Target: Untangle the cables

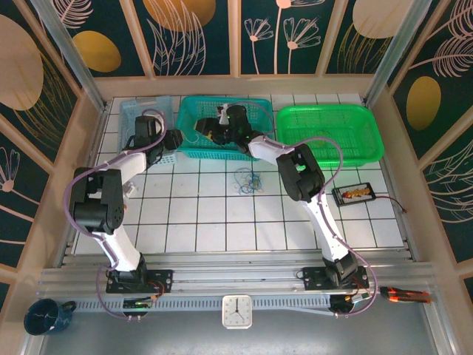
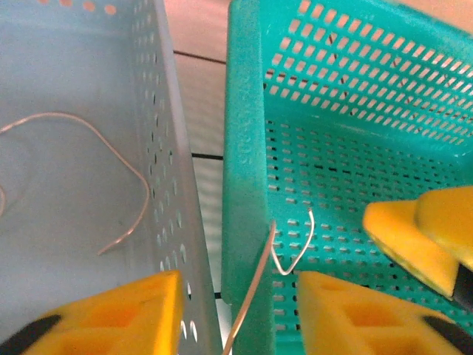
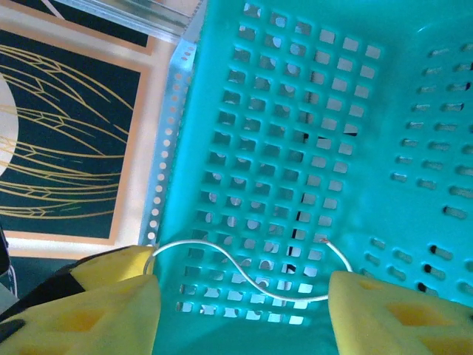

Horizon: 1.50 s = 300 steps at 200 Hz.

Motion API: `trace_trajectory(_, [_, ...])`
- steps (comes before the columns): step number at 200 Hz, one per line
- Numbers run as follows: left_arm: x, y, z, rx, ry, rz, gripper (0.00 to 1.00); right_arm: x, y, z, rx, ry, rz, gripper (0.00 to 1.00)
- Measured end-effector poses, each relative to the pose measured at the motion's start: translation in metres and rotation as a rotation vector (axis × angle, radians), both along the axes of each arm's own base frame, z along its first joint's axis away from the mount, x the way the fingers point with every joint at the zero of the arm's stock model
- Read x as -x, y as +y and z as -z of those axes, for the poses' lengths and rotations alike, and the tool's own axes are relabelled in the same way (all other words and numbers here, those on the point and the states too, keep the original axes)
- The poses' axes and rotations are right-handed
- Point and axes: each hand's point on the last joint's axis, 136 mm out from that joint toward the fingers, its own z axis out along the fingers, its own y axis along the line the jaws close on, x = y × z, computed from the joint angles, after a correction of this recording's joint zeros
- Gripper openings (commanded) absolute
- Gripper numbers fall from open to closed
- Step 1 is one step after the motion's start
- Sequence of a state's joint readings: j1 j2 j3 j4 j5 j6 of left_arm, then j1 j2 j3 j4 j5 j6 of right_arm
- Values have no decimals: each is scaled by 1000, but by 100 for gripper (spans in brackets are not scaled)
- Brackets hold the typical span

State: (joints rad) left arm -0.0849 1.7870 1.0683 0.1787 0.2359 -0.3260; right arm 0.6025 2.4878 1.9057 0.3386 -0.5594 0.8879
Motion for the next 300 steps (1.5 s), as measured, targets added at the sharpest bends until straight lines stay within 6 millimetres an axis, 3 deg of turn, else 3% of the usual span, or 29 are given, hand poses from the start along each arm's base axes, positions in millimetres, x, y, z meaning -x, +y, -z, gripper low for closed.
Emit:
trace_trajectory(58, [-1,-2,1,19,7,4,6,-8,-8,-2,-4,5,29,71])
trace_trajectory(186, [-1,-3,1,26,8,3,0,-16,-2,-16,-54,9,32,75])
trace_trajectory(300, [7,-5,1,99,-63,-12,0,-24,-7,22,84,89,72,75])
